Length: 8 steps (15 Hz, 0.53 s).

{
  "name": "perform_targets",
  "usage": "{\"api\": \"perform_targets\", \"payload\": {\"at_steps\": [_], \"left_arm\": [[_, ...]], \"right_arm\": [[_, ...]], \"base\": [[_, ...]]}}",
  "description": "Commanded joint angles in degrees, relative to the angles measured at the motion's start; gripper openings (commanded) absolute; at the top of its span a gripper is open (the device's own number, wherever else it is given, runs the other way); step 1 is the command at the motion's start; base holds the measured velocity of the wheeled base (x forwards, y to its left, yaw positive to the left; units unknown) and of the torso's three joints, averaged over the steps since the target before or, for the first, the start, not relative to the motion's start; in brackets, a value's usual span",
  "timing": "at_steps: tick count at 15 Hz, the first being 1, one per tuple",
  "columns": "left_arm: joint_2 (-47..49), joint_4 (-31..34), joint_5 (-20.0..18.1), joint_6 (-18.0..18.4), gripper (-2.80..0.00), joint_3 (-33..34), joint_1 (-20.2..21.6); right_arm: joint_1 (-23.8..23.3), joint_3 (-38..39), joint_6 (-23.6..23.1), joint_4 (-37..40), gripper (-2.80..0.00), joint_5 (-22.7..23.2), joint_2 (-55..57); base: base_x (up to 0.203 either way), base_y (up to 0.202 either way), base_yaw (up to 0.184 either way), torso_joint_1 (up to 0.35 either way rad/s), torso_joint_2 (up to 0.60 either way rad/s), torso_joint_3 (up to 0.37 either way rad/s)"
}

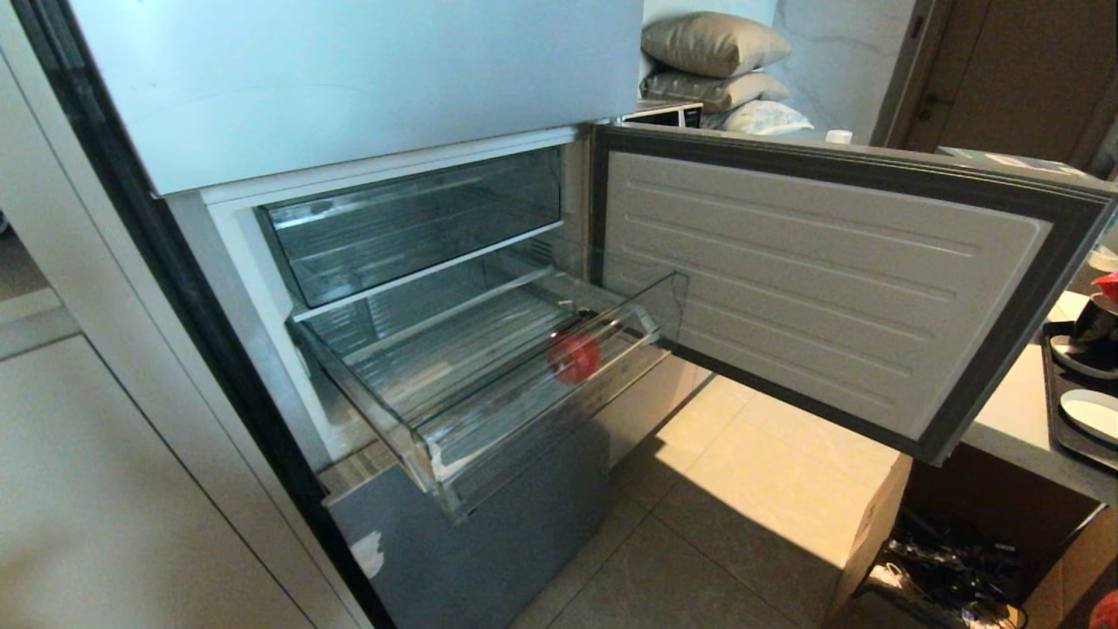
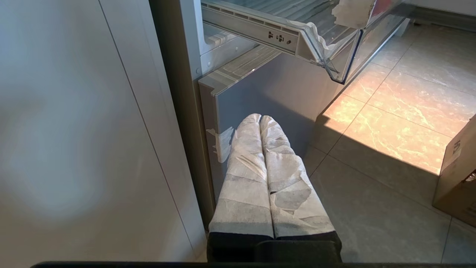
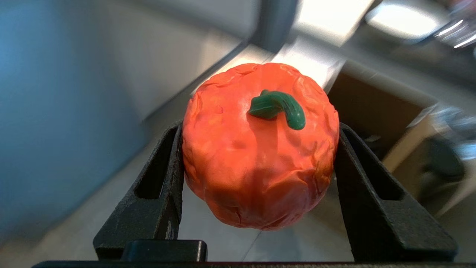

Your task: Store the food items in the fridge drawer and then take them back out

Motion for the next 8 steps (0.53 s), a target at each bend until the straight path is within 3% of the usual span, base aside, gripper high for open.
{"api": "perform_targets", "payload": {"at_steps": [1,6,8], "left_arm": [[-0.1,0.0,0.0,0.0,-2.8,0.0,0.0],[-0.1,0.0,0.0,0.0,-2.8,0.0,0.0],[-0.1,0.0,0.0,0.0,-2.8,0.0,0.0]], "right_arm": [[2.7,0.8,1.0,6.3,-2.8,-0.5,-6.4],[11.6,0.8,0.5,11.7,-2.8,-1.9,-10.7],[12.0,0.8,1.1,11.9,-2.8,-2.8,-13.2]], "base": [[0.0,0.0,0.0,0.0,0.0,0.0],[0.0,0.0,0.0,0.0,0.0,0.0],[0.0,0.0,0.0,0.0,0.0,0.0]]}}
